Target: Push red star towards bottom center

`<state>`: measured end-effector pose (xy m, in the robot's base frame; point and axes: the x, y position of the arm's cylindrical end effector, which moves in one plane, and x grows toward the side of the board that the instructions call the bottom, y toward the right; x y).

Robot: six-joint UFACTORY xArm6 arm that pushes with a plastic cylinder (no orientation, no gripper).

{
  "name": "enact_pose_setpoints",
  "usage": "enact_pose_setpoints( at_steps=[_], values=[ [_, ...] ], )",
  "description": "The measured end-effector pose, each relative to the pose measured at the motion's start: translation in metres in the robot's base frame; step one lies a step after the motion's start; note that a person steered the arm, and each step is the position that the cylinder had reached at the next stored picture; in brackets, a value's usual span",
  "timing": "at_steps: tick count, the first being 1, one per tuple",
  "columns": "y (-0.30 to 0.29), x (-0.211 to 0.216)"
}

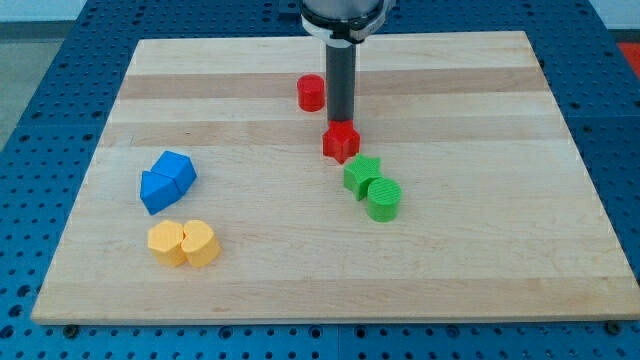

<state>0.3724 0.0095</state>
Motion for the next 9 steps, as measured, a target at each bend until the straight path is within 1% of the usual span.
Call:
enact_pose_setpoints(
  at_steps=[1,3,4,6,7,8,9],
  values=[
    [0.017,0.007],
    [0.018,0.031],
    [0.011,0.054],
    [-0.042,0.096],
    [-0.048,0.107],
    [-0.042,0.092],
    [-0.051,0.073]
  ],
)
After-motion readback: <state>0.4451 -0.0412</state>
